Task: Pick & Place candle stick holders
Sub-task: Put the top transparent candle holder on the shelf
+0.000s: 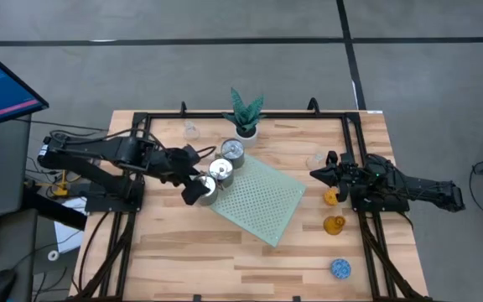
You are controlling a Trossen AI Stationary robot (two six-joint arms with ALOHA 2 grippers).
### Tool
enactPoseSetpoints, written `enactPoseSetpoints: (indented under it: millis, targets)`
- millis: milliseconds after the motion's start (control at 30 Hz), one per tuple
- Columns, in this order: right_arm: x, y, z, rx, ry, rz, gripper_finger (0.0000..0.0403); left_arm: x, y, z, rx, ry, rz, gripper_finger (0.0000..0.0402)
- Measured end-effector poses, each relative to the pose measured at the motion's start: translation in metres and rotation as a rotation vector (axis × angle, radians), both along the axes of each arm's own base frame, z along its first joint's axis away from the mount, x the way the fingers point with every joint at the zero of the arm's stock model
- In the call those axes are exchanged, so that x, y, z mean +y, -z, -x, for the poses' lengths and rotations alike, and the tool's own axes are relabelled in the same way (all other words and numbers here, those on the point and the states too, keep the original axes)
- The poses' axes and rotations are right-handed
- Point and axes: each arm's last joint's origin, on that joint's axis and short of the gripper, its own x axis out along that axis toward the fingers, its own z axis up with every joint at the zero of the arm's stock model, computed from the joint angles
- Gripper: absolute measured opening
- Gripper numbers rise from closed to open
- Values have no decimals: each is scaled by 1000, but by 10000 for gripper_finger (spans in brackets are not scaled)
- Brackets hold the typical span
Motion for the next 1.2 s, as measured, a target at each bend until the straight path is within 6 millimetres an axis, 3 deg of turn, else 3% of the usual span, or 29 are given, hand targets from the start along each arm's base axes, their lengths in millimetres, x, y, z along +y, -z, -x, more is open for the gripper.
enactPoseSetpoints:
  millis: [167, 300, 500, 600, 833, 1200]
  targets:
    - [0, 0, 0, 0, 0, 0, 0, 7, -20, 21, -96, 34, -52, 383]
    - [0, 0, 0, 0, 0, 0, 0, 19, -41, 47, -202, -27, -208, 383]
    - [0, 0, 0, 0, 0, 0, 0, 41, -58, 85, -299, -344, -431, 383]
    - [0, 0, 0, 0, 0, 0, 0, 53, -61, 94, -292, -458, -497, 383]
    - [0, 0, 0, 0, 0, 0, 0, 89, -56, 87, -152, -548, -543, 383]
    - [0, 0, 0, 0, 0, 0, 0, 183, -14, 63, 137, -566, -306, 383]
